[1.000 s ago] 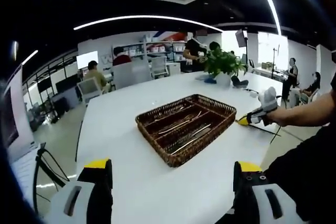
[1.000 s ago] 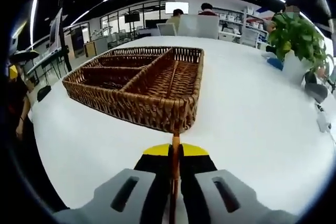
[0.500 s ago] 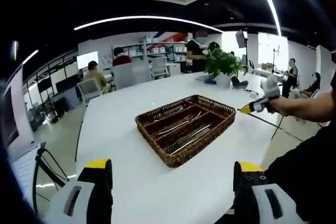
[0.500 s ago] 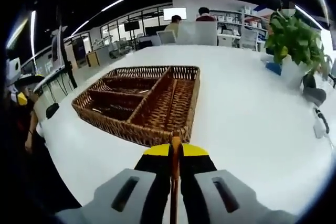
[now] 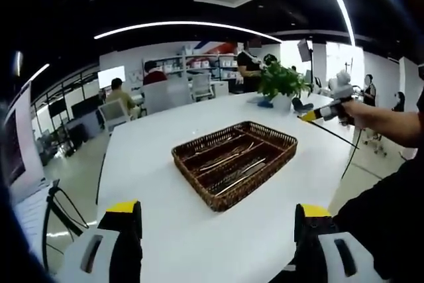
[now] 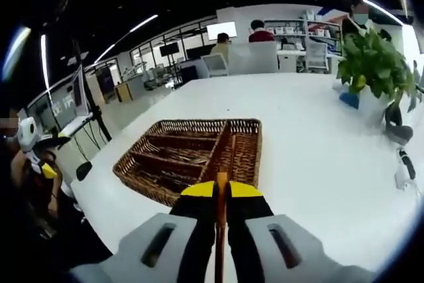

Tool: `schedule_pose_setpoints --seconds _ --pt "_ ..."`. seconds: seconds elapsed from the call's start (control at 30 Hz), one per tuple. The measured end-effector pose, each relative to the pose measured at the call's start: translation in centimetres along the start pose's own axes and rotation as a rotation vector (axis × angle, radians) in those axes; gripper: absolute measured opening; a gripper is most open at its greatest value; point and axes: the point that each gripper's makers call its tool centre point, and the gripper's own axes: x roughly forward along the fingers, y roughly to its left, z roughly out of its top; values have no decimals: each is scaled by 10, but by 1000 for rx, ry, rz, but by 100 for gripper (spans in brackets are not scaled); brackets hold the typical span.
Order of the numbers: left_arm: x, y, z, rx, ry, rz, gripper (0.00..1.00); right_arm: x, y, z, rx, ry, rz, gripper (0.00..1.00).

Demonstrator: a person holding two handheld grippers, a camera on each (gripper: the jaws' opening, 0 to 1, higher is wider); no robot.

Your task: Arrange the knives, forks, and spoons in their matching storage slots by inserting each utensil handle-first until every utensil is classified and aligned in the correct compartment

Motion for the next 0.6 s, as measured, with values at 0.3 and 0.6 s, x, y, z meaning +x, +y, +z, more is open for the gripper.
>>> schedule_pose_setpoints --seconds 0.3,0.6 --pt "-2 0 -1 -4 -6 2 100 7 -4 -2 -11 7 -11 2" --pt "-1 -1 -4 -12 -5 1 100 20 -3 -2 5 25 -9 2"
